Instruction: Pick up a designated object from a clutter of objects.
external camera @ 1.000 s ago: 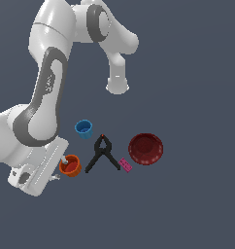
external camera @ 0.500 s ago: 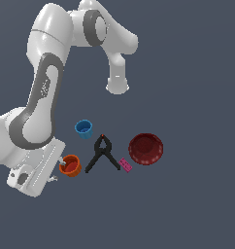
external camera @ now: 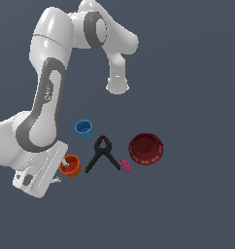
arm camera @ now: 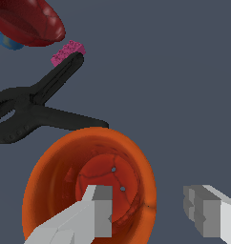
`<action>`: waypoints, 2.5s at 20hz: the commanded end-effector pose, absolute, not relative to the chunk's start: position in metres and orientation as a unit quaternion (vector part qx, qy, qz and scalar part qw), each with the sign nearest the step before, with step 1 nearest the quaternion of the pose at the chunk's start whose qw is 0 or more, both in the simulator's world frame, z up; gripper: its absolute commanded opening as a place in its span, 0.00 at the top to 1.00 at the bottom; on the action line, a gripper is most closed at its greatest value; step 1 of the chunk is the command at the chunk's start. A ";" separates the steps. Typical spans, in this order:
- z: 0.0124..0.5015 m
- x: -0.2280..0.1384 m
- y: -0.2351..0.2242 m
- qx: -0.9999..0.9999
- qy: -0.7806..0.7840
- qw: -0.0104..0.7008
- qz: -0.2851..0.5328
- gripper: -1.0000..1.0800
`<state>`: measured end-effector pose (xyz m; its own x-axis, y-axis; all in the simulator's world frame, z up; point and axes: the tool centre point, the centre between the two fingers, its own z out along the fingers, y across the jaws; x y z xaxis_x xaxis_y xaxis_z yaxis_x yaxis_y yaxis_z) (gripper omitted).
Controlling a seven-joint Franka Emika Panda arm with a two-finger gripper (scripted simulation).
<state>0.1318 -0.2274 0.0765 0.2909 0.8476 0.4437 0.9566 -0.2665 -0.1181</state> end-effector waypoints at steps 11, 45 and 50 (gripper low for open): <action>0.065 0.132 -0.221 -0.781 -0.578 0.185 -0.148 1.00; 0.274 0.124 -0.098 -0.781 -0.578 0.184 -0.147 1.00; 0.326 0.123 -0.069 -0.781 -0.578 0.184 -0.147 1.00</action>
